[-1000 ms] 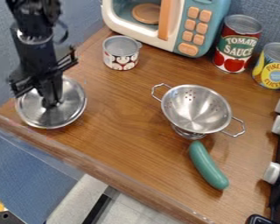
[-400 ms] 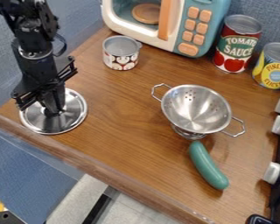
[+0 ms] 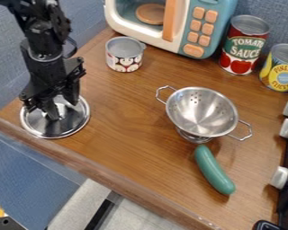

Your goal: Move the silver lid to the bottom left side on the table

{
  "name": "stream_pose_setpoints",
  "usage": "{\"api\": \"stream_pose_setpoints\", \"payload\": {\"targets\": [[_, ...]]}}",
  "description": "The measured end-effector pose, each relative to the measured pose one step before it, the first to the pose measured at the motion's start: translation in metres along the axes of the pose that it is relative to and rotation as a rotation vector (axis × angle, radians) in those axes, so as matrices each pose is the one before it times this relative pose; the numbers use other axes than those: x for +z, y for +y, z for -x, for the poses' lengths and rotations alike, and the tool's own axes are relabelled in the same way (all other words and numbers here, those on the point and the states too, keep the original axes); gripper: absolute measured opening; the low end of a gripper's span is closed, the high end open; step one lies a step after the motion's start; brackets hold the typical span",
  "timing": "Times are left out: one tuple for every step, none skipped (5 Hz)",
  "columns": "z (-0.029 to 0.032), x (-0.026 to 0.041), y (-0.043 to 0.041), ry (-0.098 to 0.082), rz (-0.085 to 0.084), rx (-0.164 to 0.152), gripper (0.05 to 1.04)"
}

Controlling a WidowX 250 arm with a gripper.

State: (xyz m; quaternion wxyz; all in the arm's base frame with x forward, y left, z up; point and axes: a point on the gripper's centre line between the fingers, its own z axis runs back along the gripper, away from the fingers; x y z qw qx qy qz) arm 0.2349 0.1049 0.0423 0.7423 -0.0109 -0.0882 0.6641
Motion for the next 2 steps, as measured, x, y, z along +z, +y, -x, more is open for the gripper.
{"api": "stream_pose_setpoints", "payload": {"targets": [[0.00255, 0.01862, -0.00981, -0.0371, -0.0145, 0.0401, 0.995], [0.00089, 0.03102, -0.01792, -0.0274, 0.102, 0.0352, 1.004]]}}
